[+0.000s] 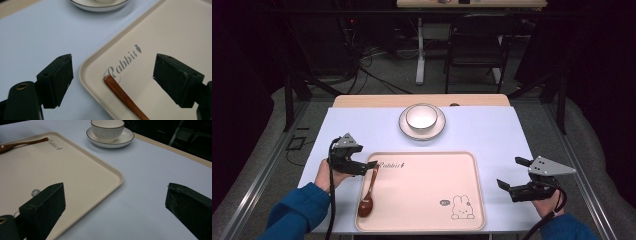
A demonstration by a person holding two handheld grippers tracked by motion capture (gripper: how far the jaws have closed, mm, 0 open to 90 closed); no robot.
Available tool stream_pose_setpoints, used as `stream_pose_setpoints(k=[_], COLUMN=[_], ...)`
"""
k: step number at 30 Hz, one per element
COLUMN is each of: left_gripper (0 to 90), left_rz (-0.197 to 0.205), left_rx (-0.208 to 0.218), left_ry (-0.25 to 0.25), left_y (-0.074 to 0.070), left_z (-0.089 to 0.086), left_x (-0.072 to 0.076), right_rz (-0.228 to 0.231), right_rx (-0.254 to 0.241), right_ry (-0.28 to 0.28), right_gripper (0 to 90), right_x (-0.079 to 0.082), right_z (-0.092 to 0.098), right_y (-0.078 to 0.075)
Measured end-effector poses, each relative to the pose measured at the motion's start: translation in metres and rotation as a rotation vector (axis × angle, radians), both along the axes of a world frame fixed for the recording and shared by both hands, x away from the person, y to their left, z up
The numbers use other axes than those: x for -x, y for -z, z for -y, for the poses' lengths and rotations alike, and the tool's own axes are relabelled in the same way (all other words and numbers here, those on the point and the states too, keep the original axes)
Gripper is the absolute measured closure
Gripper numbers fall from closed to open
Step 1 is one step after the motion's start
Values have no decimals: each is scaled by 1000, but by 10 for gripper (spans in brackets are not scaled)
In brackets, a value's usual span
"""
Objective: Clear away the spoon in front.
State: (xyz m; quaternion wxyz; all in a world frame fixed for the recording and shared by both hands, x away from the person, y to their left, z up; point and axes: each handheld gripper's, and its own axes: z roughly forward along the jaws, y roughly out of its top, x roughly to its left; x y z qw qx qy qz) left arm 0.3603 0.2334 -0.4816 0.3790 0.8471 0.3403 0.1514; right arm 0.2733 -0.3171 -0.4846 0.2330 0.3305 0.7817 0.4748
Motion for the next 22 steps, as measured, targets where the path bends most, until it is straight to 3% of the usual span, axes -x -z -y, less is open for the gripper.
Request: stream_pose_setpoints(k=[4,11,17,22], left_gripper=[154,134,121,94], left_rz=[59,113,141,155], left_rx=[2,-1,4,34], left_ry=[-17,-45,-86,-160], left_y=[-17,-30,-28,-17], left_z=[-8,-20,-32,-50], left_x=[13,40,65,83], right_rz=[1,1,0,1], right_rx=[3,6,7,10], right_ry=[-1,0,1,3], right_gripper=[22,22,22,22], right_x=[0,0,1,2], right_z=[0,0,0,1], right_y=[0,0,0,0])
